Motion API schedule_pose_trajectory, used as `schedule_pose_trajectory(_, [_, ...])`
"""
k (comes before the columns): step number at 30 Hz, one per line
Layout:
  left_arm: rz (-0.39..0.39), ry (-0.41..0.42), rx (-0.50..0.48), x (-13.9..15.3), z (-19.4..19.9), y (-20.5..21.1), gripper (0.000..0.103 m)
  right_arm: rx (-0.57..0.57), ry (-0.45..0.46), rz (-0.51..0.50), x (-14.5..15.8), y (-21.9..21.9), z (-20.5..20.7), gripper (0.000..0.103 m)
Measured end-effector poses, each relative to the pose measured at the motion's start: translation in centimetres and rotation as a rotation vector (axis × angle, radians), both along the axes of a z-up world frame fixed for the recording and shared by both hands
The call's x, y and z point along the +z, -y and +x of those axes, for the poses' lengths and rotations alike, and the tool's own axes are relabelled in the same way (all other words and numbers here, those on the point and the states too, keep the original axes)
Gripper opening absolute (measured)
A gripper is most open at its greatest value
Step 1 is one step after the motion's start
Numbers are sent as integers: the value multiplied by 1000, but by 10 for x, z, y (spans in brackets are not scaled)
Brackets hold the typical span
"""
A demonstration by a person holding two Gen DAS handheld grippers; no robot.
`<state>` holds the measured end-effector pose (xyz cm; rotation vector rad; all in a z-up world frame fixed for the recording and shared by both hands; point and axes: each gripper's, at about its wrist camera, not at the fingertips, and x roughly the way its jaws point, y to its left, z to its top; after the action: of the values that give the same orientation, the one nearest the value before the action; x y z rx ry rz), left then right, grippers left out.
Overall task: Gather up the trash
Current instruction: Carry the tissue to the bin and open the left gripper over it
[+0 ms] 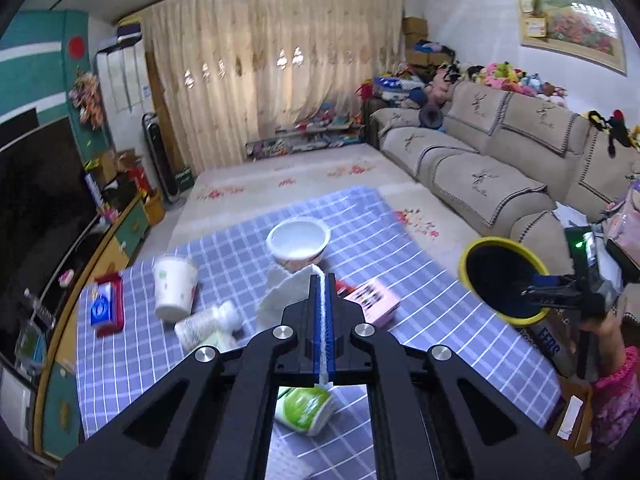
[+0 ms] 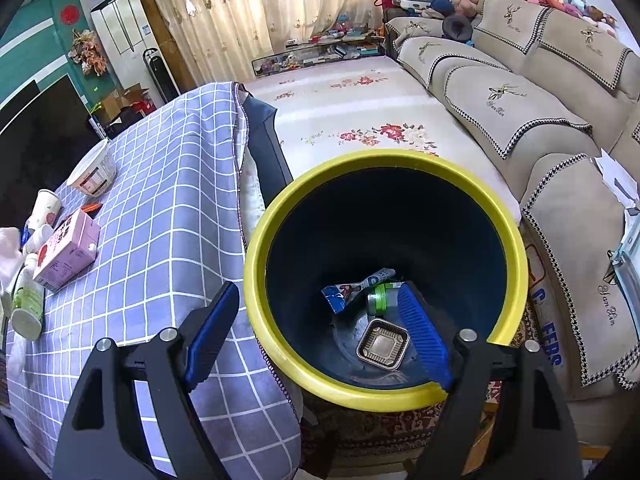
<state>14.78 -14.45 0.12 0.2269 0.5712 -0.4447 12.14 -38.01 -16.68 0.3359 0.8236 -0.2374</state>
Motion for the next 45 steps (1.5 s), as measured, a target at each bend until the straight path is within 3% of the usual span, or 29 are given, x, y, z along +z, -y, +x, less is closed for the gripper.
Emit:
schedule_pose_trajectory(7, [6, 39, -98, 23, -13, 42, 3, -28, 41, -2, 13, 13, -18, 77])
schedule_pose_trajectory(18, [-13, -24, -276, 7, -1, 153, 3, -109, 55, -23, 21, 49, -44, 78])
schedule_pose_trajectory(36, [69, -164, -463, -90, 29, 361, 3, -207, 21, 4, 4, 117, -65, 78])
schedule_pose_trajectory(41, [113, -224, -465, -127, 34, 395, 3, -221, 10, 5, -1, 122, -71, 78])
schedule_pose_trajectory(45, [140, -257, -458, -150, 37, 395, 3, -229, 8, 8, -4, 124, -74, 78])
